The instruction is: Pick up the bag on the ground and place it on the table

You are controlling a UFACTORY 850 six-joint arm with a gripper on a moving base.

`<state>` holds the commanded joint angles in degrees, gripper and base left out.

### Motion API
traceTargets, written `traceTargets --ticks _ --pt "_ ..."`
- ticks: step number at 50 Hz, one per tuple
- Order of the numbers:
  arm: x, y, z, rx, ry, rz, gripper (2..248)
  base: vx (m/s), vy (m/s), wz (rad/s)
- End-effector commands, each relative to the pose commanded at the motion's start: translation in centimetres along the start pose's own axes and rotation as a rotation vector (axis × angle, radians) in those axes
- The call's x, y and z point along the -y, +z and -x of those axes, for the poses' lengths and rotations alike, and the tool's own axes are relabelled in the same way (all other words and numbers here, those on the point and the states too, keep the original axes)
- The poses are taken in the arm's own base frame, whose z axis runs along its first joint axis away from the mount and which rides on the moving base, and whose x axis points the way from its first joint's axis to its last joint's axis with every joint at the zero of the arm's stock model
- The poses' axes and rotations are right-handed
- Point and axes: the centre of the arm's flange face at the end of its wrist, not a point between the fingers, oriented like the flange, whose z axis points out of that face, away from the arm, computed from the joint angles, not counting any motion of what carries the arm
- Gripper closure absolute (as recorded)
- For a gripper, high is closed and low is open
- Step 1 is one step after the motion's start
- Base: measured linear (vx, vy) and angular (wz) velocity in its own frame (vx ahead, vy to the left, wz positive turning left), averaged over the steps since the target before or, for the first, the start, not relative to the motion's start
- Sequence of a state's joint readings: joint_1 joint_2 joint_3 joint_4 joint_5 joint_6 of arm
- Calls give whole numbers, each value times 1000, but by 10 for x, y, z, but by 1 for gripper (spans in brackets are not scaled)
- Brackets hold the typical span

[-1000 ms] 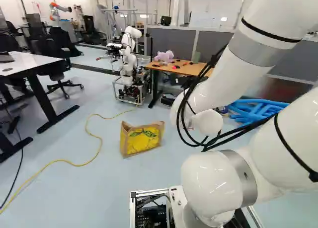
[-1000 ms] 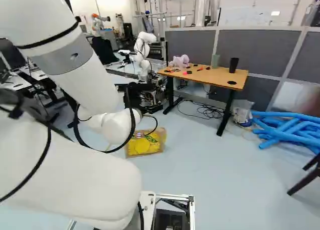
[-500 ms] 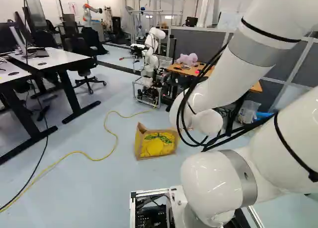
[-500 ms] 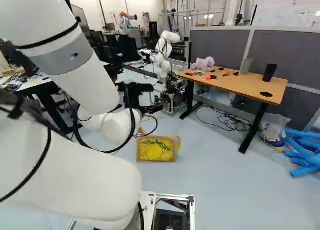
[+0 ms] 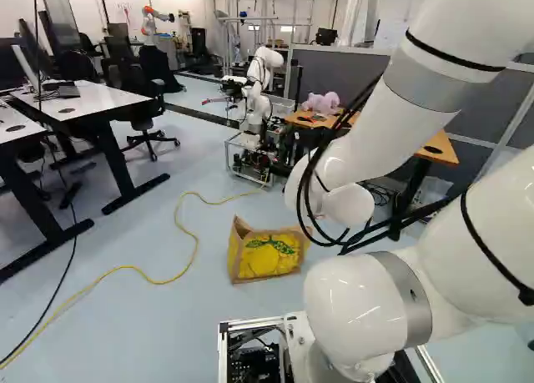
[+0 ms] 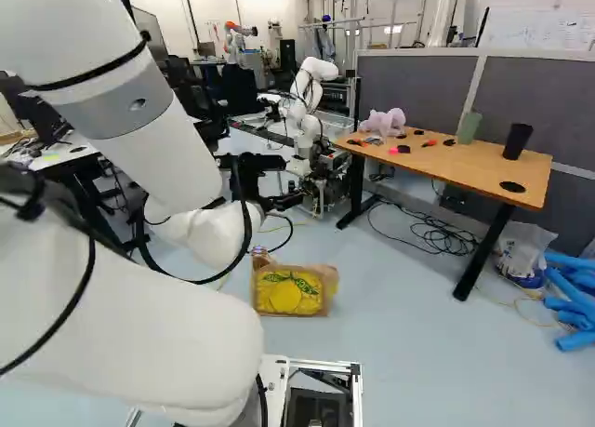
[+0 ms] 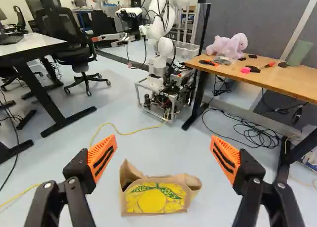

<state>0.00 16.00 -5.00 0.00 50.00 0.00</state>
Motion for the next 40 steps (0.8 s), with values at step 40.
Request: traceTargets --ticks 40 --pt "0 28 -13 14 0 0 3 97 4 1"
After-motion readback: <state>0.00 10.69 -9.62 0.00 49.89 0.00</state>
